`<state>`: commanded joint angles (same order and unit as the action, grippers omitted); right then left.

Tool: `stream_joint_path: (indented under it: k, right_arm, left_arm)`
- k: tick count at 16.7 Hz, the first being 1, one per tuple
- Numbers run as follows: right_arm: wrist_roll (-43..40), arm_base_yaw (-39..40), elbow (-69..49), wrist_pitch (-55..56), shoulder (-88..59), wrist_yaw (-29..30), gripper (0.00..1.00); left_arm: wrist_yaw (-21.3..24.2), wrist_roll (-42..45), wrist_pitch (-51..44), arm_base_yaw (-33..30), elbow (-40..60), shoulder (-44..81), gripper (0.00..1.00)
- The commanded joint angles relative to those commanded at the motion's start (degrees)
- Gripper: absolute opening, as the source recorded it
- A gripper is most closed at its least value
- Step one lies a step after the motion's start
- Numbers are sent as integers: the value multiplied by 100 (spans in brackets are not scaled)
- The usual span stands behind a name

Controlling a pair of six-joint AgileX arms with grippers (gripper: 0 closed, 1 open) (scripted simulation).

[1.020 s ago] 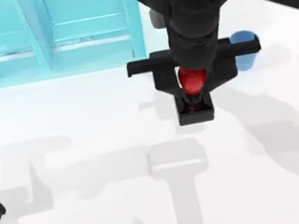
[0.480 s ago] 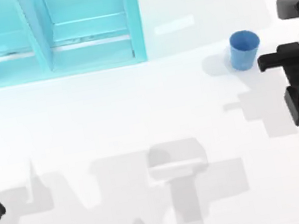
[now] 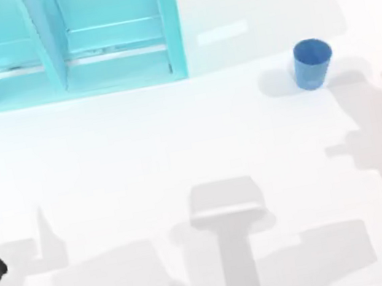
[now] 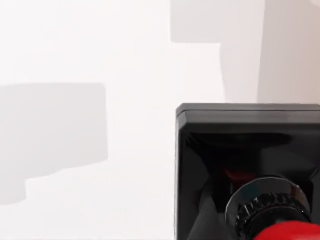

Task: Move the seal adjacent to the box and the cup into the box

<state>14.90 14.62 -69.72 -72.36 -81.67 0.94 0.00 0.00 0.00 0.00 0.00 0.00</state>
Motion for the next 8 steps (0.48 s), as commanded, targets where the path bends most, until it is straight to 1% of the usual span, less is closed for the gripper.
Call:
stream_joint_path:
  k: [4,8]
  right_arm:
    - [4,25,57,77,-28,8,0]
    - [9,13,567,657,-105,2,0]
  left_arm:
    - [0,0,0,0,0,0,100]
    - [0,0,0,0,0,0,100]
